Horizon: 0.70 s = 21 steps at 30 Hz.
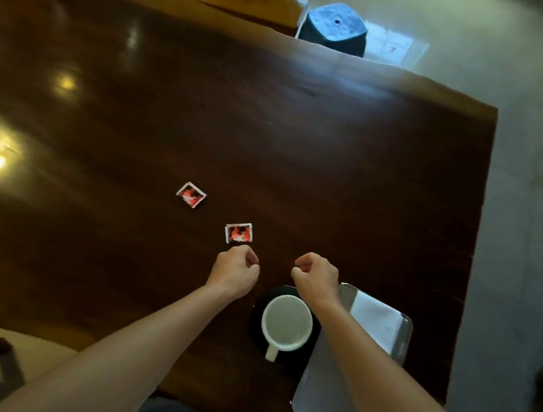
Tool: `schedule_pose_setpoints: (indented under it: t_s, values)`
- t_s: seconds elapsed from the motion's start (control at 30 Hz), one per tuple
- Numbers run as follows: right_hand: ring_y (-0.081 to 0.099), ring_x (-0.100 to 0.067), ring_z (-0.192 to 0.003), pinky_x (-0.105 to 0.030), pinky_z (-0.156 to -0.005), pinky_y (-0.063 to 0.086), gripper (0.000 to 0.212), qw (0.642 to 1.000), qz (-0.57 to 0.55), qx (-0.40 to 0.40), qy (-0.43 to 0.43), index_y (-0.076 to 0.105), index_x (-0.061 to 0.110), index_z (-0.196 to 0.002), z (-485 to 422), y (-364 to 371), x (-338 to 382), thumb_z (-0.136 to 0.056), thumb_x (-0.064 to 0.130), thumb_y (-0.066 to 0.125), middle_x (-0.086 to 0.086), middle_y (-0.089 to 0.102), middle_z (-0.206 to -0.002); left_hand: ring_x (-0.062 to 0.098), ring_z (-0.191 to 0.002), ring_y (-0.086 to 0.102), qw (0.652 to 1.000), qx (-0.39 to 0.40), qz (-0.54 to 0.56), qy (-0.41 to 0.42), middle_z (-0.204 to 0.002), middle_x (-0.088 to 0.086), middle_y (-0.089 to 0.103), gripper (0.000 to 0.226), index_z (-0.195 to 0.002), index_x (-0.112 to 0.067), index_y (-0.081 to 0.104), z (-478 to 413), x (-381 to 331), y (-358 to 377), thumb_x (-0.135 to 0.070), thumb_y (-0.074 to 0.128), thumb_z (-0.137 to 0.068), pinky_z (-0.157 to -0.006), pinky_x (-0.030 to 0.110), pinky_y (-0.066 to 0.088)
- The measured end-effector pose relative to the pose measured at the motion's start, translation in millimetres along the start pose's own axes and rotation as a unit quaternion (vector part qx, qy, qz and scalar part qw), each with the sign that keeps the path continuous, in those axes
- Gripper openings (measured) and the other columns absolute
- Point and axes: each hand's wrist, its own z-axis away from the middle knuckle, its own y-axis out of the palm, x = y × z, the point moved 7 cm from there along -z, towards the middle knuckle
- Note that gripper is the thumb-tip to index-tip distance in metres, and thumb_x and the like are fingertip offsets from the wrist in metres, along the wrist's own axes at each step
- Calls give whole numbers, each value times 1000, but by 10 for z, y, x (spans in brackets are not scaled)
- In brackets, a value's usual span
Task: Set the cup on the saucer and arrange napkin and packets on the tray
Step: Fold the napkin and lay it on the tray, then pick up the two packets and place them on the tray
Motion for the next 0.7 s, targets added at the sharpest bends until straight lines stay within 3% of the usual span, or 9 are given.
schedule_pose_setpoints:
  t_s: [0.13, 0.4, 0.53, 0.7]
  values:
    - [60, -9, -85, -16, -64, 43, 21, 1000, 4, 22, -6, 71, 14, -110, -73, 336, 319, -90, 16, 66, 6, 62, -90, 10, -81, 69, 1000, 4, -18, -9, -91, -5, 68, 9, -99, -26, 67, -233, 376, -417, -21, 67, -91, -75, 35, 63]
    - [58, -3, -78, -18, -64, 45, 29, 998, 27, 43, 30, 65, 16, -120, -375, 965, 757, -92, 19, 68, 9, 60, -89, 8, -76, 66, 999, 5, -37, -24, -85, -7, 67, 8, -94, -26, 67, -836, 857, -980, -33, 68, -92, -68, 31, 60]
    - [60, -12, -92, -25, -75, 48, 38, 997, 46, 27, 58, 61, 16, -127, -555, 1168, 868, -90, 18, 70, -3, 64, -109, 12, -85, 64, 998, 10, -59, -18, -93, -4, 68, 11, -97, -23, 69, -1158, 971, -1178, -33, 67, -92, -75, 33, 58]
    - [51, -26, -124, -38, -95, 53, 58, 989, 87, 6, 116, 47, 20, -144, -716, 1333, 850, -91, 25, 71, -8, 45, -137, 19, -89, 67, 998, -15, -53, 0, -95, 0, 70, 15, -103, -23, 69, -1506, 1027, -1372, -28, 71, -89, -76, 35, 57]
